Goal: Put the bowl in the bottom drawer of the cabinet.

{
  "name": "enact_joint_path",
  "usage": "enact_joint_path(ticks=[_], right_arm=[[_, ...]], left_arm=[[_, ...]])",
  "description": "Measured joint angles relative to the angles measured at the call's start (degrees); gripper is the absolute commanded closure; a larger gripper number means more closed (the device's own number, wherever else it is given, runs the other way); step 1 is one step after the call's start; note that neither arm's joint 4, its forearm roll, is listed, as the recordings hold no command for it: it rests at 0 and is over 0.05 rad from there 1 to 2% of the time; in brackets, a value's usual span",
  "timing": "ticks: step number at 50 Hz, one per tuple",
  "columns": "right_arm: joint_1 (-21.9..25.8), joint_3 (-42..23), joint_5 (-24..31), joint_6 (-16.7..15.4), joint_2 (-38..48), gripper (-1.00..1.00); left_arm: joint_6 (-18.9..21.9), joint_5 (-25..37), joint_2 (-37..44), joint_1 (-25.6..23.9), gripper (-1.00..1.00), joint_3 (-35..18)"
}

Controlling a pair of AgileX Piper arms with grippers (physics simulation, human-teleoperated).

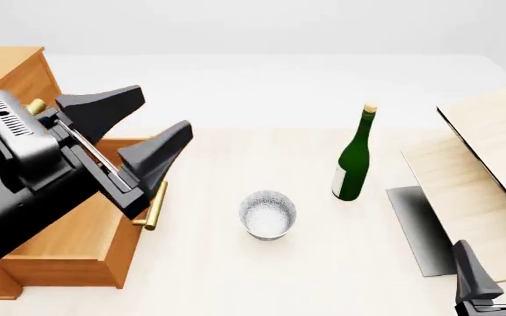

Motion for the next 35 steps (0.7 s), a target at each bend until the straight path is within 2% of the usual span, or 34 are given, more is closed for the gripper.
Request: enact_joint_path(ticks=[16,27,35], right_arm=[[0.0,0.0,0.0,0.0,0.0,-1.0],[0.0,0.0,0.0,0.0,0.0,-1.0],[0.0,0.0,0.0,0.0,0.0,-1.0]], left_arm=[[-0.78,3.17,8.96,-0.2,-1.0,-8.21],[-1.25,3.26,13.87,0.16,-1.0,-9.36],[-1.03,14.04,19.44,0.28,-1.0,-21.59]])
